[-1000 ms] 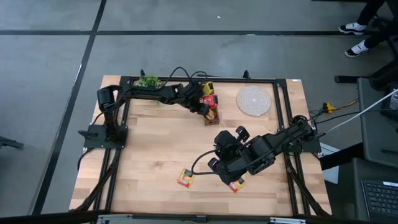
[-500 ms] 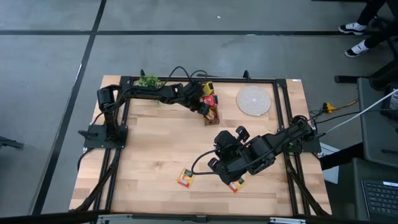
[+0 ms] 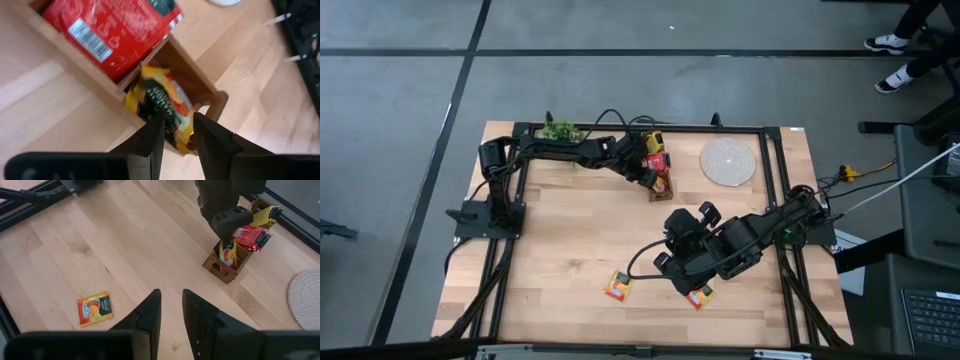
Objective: Pick & Place Tea
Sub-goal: Adjust the orange tea bags in the wooden organizer
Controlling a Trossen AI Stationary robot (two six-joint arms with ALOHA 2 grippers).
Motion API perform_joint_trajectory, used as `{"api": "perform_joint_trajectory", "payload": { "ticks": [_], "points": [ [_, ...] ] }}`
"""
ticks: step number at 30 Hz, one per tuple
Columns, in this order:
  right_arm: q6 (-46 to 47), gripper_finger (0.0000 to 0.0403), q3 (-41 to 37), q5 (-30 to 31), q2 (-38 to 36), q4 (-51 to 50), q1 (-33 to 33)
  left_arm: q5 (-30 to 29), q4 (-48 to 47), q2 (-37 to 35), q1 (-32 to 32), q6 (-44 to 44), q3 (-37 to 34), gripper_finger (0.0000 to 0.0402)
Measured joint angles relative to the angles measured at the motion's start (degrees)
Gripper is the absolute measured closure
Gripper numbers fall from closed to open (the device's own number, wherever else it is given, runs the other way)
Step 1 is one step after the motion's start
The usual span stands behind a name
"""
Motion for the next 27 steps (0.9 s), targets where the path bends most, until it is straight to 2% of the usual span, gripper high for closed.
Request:
{"api": "perform_joint_trajectory", "payload": {
  "ticks": [11,18,21,25,27],
  "points": [
    [0.00,0.0321,0.00,-0.01,0.00,0.00,-0.02,0.50,1.34,0.26,-0.24,-0.16,0.04,0.0302],
    [0.00,0.0321,0.00,-0.04,0.00,0.00,-0.02,3.67,2.12,3.56,-0.83,-2.24,0.09,0.0305],
    [0.00,0.0321,0.00,-0.38,0.00,0.00,-0.02,3.21,2.10,3.66,-1.41,-2.19,0.10,0.0330],
    [0.00,0.0321,0.00,-0.37,0.00,0.00,-0.02,2.80,1.90,3.48,-1.70,-0.76,0.10,0.0389],
    [-0.04,0.0321,0.00,-0.35,0.00,0.00,-0.02,3.04,1.63,3.46,-1.61,-0.76,0.45,0.0395]
  ]
}}
